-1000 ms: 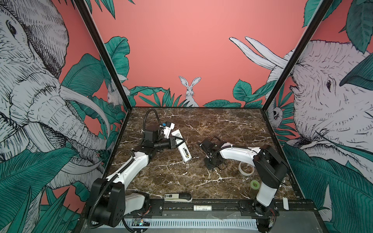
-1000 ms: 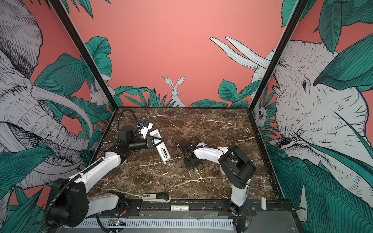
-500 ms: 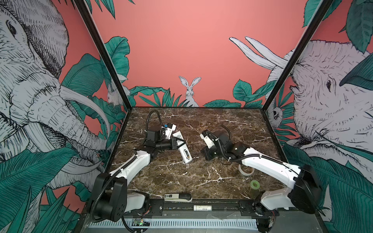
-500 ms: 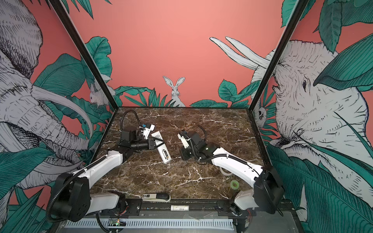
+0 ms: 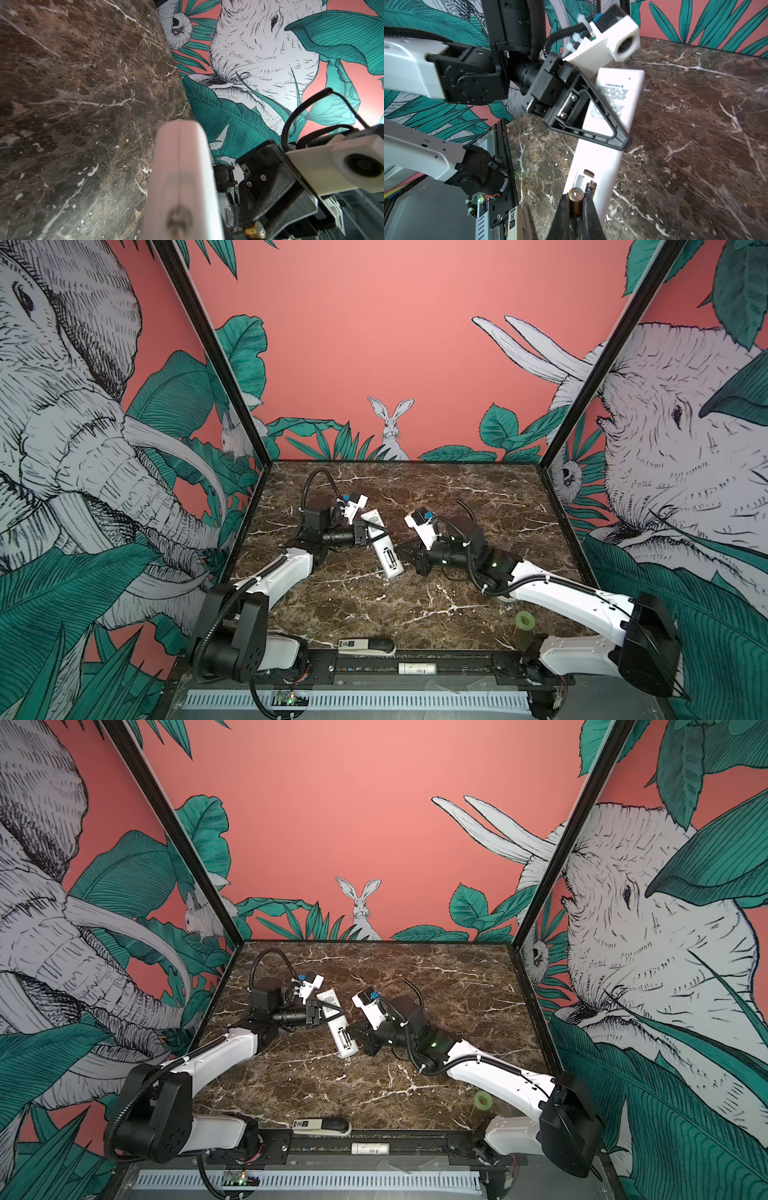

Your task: Load the batteries into the remote control

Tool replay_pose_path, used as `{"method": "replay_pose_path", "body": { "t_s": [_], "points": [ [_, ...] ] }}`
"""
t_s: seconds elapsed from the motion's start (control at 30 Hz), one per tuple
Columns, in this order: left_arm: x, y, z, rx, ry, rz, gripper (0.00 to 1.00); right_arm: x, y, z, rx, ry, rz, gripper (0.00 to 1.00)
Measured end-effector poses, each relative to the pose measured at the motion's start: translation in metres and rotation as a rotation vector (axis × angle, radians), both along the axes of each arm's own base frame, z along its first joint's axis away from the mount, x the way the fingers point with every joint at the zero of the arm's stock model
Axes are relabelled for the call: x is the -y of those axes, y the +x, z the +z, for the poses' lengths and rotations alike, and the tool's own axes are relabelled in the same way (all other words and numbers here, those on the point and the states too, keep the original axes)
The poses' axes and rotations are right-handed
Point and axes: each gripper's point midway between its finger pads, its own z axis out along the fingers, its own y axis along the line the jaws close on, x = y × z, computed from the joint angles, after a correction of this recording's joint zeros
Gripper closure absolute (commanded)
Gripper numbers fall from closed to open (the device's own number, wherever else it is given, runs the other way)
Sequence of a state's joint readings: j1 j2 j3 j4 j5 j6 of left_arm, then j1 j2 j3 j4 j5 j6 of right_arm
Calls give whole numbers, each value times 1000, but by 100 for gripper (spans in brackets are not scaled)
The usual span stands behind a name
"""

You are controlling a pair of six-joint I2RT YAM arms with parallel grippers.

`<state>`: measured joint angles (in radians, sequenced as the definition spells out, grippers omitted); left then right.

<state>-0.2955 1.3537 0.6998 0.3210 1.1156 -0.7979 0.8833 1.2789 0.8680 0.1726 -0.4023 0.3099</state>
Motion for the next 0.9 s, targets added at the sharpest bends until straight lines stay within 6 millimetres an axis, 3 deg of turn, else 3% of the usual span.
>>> {"method": "replay_pose_path", "body": {
  "t_s": [0.17,0.37,0.9],
  "points": [
    [2,-4,9,-10,-38,-30,100,-14,-7,16,46,72,58,91],
    [3,-8,19,-10,-79,-56,100,-24,-12,10,41,75,95,91],
    [4,-9,25,6,-102,-63,100,-17,-13,5,73,79,63,91]
  ]
}}
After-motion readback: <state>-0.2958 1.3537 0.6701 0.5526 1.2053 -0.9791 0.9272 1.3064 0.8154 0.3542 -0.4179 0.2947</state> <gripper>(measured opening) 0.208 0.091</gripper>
